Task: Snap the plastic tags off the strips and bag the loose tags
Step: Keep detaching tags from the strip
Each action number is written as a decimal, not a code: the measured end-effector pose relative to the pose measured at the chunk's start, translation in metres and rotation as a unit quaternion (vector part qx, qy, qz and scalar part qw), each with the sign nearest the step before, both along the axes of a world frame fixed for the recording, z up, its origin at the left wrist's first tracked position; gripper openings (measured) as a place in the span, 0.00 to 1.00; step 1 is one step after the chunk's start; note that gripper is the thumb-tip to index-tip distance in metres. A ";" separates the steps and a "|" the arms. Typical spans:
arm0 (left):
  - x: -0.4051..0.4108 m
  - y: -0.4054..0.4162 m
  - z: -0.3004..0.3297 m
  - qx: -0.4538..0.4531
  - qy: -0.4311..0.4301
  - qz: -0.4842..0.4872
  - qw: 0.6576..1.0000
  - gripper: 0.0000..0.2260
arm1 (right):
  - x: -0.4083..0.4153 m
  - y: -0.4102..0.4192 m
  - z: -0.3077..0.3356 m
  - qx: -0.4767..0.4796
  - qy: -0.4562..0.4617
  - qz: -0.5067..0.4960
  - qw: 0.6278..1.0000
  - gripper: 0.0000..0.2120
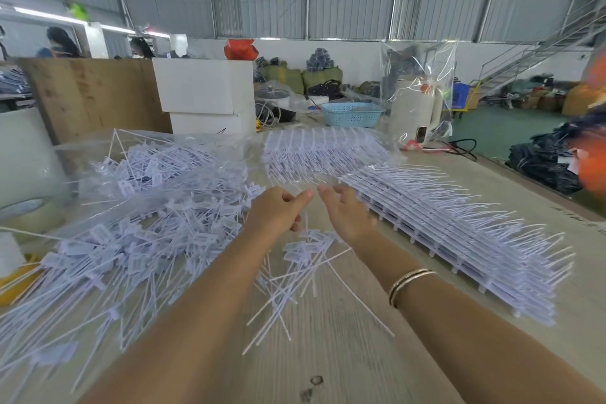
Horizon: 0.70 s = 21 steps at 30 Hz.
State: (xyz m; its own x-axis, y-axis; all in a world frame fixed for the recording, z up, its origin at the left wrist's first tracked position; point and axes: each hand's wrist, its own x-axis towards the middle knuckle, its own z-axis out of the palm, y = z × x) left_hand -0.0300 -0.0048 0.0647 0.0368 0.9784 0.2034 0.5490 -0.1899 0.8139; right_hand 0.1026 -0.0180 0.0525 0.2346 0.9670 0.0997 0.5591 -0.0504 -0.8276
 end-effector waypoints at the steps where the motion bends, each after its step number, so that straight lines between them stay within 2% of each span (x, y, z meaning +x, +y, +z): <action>1: -0.001 0.002 0.000 0.003 0.070 0.011 0.998 0.22 | 0.002 0.002 0.001 -0.013 -0.062 -0.018 0.998 0.27; 3: -0.006 0.001 -0.001 0.017 0.178 0.032 0.983 0.26 | 0.010 0.002 0.000 0.000 -0.119 -0.032 0.992 0.28; 5: -0.012 -0.003 -0.005 0.009 0.265 0.013 0.964 0.32 | 0.022 -0.005 -0.003 0.015 -0.139 -0.024 0.990 0.23; 8: -0.014 -0.015 -0.011 -0.053 0.392 -0.028 0.918 0.35 | 0.039 -0.018 -0.008 -0.035 -0.180 0.021 0.983 0.17; 11: -0.009 -0.023 -0.011 -0.103 0.453 -0.020 0.885 0.33 | 0.041 -0.032 -0.010 -0.107 -0.274 0.060 0.954 0.25; 13: -0.005 -0.027 -0.011 -0.115 0.455 -0.016 0.883 0.30 | 0.036 -0.038 -0.010 -0.121 -0.298 0.069 0.944 0.28; 15: -0.003 -0.029 -0.011 -0.132 0.421 -0.038 0.897 0.29 | 0.030 -0.040 -0.008 -0.145 -0.240 0.079 0.957 0.29; 18: 0.002 -0.031 -0.014 -0.178 0.316 -0.090 0.928 0.31 | 0.015 -0.038 -0.003 -0.195 -0.151 0.097 0.964 0.21; 21: 0.009 -0.030 -0.013 -0.199 0.228 -0.102 0.948 0.22 | 0.000 -0.038 -0.001 -0.208 -0.162 0.125 0.956 0.19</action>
